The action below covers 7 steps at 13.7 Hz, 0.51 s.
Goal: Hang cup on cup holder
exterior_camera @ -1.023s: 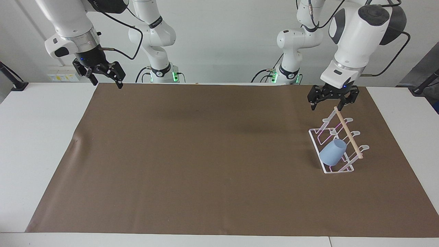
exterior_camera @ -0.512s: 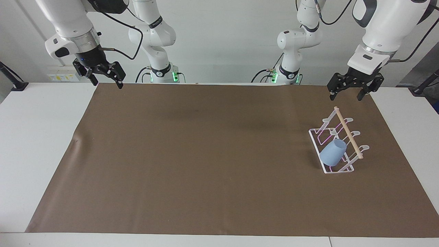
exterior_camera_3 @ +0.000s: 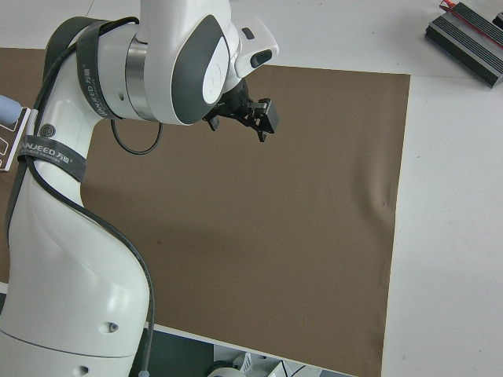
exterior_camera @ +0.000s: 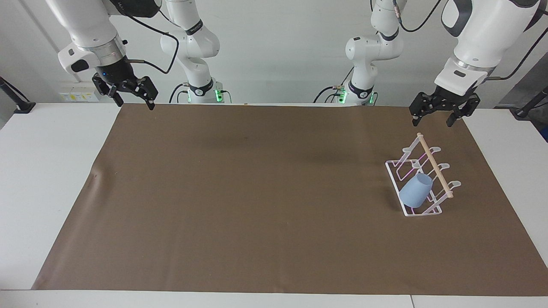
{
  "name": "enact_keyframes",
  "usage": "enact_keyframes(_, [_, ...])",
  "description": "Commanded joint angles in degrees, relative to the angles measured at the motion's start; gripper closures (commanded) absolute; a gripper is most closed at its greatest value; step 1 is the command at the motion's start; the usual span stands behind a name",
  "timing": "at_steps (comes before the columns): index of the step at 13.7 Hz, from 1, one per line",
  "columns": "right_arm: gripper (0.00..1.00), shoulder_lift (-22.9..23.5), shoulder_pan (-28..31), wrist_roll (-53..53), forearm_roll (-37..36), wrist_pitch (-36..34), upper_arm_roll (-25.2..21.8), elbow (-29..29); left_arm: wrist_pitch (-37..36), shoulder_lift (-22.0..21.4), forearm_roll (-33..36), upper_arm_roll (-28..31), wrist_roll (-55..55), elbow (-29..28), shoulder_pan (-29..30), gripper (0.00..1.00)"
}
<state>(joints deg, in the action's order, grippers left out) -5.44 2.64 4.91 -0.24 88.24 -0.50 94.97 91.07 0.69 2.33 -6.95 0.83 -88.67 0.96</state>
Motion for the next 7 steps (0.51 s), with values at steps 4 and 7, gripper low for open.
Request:
enact_keyframes(4, [0.00, -1.6, 0.3, -1.4, 1.2, 1.6, 0.0, 2.1, -1.7, -1.9, -0.8, 0.5, 0.5, -2.5, 0.3, 0.00])
enact_keyframes(7, [0.00, -1.6, 0.4, -1.3, 1.2, 1.5, 0.0, 1.8, 0.0, -2.4, -5.2, 0.0, 0.2, -3.0, 2.3, 0.00])
